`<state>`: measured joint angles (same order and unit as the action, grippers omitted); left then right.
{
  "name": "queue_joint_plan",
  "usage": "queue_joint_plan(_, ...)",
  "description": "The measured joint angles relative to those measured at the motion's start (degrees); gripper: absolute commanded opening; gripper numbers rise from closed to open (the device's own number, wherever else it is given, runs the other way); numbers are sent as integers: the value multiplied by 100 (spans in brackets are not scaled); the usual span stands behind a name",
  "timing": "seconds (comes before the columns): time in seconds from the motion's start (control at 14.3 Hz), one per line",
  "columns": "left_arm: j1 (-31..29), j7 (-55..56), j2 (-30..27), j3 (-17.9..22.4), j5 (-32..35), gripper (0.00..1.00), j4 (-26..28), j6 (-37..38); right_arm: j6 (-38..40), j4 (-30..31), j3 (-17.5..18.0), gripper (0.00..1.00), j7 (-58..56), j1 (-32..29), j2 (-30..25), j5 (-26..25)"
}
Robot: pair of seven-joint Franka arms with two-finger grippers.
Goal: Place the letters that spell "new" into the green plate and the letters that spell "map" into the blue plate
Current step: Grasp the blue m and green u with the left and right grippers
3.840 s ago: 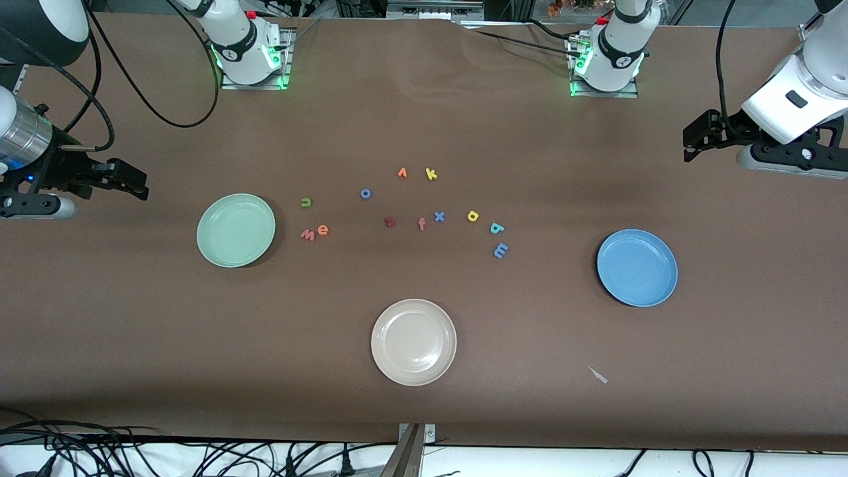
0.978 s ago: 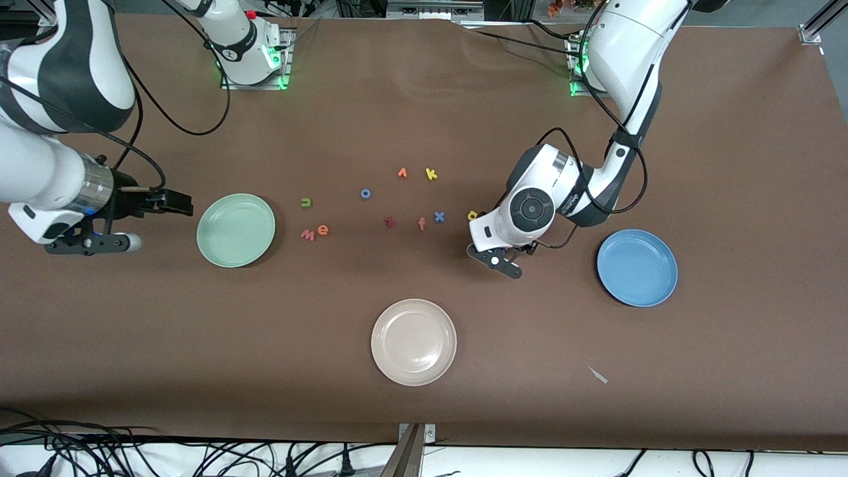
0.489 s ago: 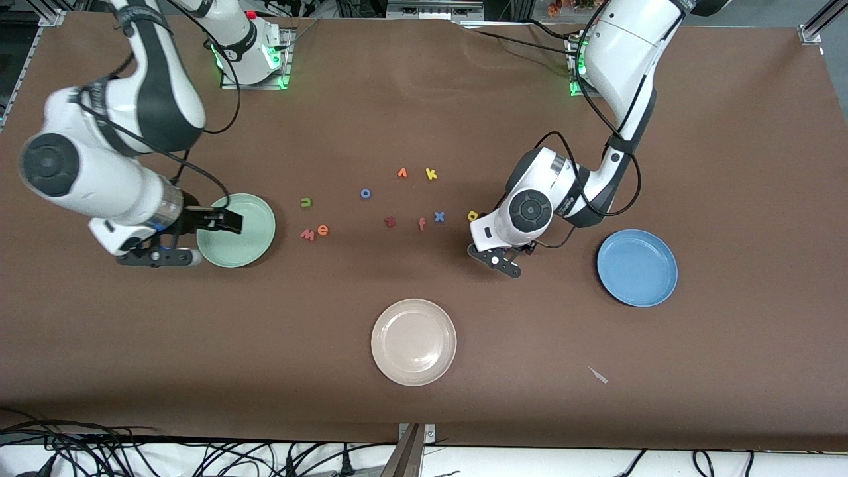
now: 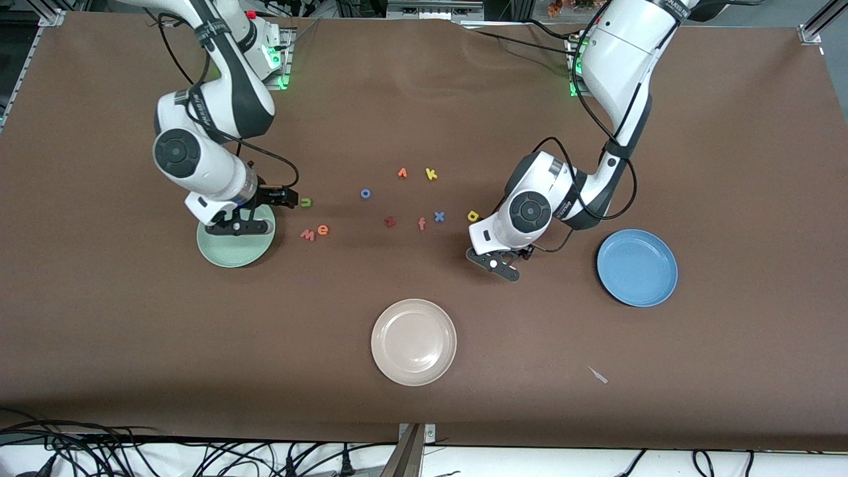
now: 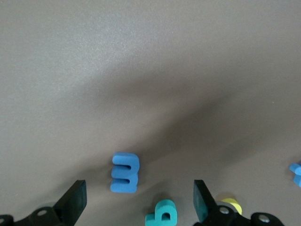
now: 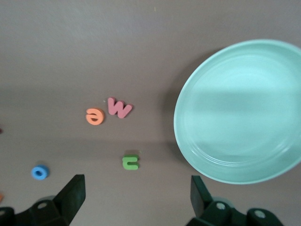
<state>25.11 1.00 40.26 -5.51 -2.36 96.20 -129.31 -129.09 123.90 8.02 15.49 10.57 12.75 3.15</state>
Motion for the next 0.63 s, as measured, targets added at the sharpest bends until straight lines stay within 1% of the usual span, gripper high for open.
queue_joint_plan(0.07,0,0,40,0,0,84,1,-36,-141,177,0,99,0,-2,18,0)
queue_joint_plan(0.21,0,-3,99,0,0,42,2,-71,-258,315,0,99,0,-2,68,0)
queue_joint_plan(0.28,0,-4,118,0,0,30,1,-84,-282,318,0,99,0,-2,89,0)
queue_joint_plan(0.42,-1,-5,130,3,2,15,0,-89,-369,319,81,99,14,-4,127,0)
queue_joint_plan(0.49,-1,-14,128,13,36,12,-3,-89,-462,331,171,99,128,-2,160,3)
queue_joint_plan(0.56,-1,-21,128,24,139,7,-3,-89,-595,368,250,99,302,3,204,3)
queue_joint_plan(0.63,0,-24,124,15,221,4,-7,-88,-785,435,322,99,427,8,259,3)
